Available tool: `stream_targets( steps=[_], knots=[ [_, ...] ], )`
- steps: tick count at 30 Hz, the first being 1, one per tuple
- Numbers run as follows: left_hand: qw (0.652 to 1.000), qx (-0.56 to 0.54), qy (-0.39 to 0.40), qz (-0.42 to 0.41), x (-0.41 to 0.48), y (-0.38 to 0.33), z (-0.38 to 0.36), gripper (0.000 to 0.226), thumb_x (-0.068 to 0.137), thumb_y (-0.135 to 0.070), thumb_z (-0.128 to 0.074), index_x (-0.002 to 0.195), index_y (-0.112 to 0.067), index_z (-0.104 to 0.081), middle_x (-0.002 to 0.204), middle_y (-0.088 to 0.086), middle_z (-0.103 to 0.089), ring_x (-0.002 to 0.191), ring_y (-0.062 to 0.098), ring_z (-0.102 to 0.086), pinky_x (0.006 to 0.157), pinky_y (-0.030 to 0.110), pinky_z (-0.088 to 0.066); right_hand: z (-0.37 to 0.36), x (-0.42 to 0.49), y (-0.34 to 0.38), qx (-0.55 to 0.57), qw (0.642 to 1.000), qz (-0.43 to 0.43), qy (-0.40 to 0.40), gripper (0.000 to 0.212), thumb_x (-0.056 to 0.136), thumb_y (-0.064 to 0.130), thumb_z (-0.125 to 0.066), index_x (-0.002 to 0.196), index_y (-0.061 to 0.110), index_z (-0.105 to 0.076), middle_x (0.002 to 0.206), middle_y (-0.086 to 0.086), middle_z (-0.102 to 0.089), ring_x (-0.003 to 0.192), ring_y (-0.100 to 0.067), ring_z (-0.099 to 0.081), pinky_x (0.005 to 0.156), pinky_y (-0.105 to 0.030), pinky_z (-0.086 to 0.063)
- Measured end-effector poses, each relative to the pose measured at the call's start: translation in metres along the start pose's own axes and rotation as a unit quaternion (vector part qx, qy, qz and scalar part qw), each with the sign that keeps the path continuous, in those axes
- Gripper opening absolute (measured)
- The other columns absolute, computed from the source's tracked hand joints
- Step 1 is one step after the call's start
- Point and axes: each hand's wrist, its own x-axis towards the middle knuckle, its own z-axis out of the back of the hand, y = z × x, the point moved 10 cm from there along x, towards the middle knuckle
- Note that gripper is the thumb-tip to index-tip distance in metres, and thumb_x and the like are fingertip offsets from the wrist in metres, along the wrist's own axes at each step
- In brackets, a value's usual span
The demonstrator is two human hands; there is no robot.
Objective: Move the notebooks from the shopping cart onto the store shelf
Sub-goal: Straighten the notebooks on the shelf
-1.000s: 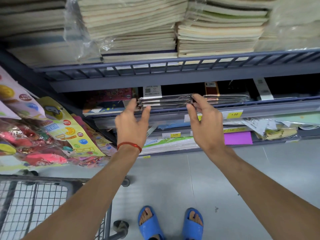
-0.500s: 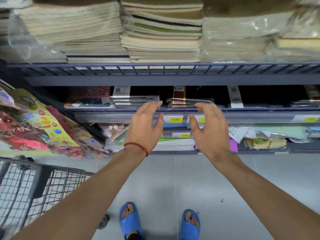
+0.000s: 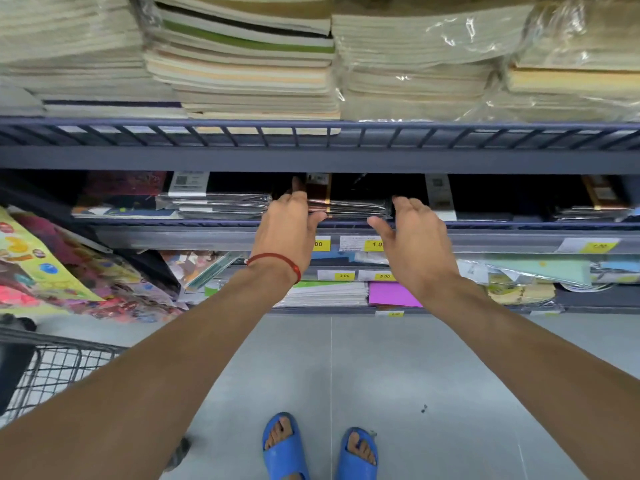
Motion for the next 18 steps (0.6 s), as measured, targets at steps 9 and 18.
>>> stream_targets(
  steps=[9,18],
  knots=[
    [0.998,-0.044,-0.049,-0.005,0.0006,0.0047,0.0071,0.029,0.094,-0.031,-0.064,0.08,-0.013,-0.048,0.063,0.002,-0.048,0.067,0.03,-0.053,0.069,0.041,-0.053,-0.0001,0.0037,-0.0001,-0.006,1.0,0.01,-0.003,0.041,0.104,0.041,-0.045,0.102,0.002,-0.057,0.102,-0.016,-0.062,0.096,-0.036,-0.055,0.07,-0.034,-0.032],
    [0.997,-0.048,-0.057,-0.021,-0.0026,0.0058,0.0023,0.03,0.095,-0.035,-0.061,0.092,-0.007,-0.054,0.062,0.007,-0.054,0.062,0.03,-0.054,0.064,0.039,-0.051,-0.0059,0.0038,0.0043,-0.025,1.0,0.017,-0.001,0.041,0.107,0.037,-0.039,0.114,0.0,-0.056,0.111,-0.017,-0.06,0.106,-0.033,-0.054,0.08,-0.036,-0.039]
  ],
)
